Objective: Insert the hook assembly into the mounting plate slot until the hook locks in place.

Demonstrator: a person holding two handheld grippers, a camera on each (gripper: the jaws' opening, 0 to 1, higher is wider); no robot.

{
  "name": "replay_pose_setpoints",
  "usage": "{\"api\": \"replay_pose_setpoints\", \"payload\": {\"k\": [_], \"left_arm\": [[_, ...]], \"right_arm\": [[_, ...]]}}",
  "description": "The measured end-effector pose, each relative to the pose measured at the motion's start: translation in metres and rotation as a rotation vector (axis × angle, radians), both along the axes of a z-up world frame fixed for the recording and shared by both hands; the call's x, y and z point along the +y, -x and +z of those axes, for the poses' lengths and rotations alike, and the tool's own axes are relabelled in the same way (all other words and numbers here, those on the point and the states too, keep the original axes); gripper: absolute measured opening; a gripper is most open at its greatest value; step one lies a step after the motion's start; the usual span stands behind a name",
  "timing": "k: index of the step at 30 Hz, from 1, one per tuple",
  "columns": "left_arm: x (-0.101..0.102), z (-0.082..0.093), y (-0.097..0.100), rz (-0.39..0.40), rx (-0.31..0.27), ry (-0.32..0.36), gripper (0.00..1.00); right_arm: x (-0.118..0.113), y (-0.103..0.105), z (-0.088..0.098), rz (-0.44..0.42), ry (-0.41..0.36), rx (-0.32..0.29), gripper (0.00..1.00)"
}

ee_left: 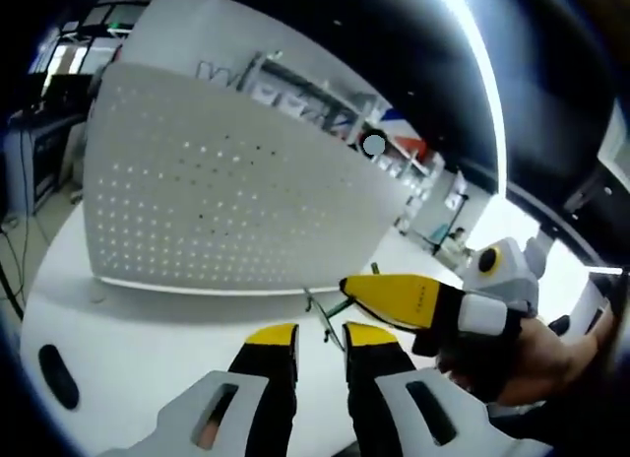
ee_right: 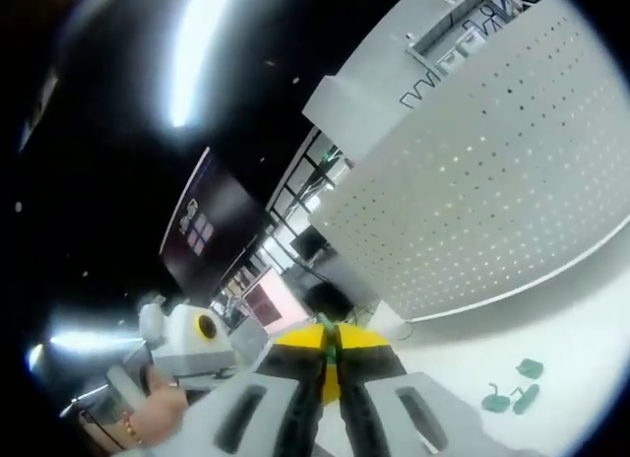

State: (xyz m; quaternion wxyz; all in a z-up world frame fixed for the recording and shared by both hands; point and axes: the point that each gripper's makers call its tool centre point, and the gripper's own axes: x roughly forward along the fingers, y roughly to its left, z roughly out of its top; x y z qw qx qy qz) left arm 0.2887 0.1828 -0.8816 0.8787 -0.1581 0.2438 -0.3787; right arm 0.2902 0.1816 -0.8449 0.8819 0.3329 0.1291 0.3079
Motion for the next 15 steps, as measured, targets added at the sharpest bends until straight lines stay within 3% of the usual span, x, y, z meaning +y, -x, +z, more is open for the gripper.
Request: {"api": "replay_pose_setpoints", "payload": {"k": [4, 15], "left_arm": [[-0.0028, 0.0031, 0.0027, -0.012, 0.005, 0.025, 0.07], [-0.0008, 0.0052, 0.0034, -0.003, 0.058, 0.084, 0.04]], "right_arm": [[0.0, 0.0012, 0.0002, -0.003, 0.011, -0.01, 0.0], [0.001, 0.0065, 0.0036, 0.003, 0.103, -0.078, 0.0]]}}
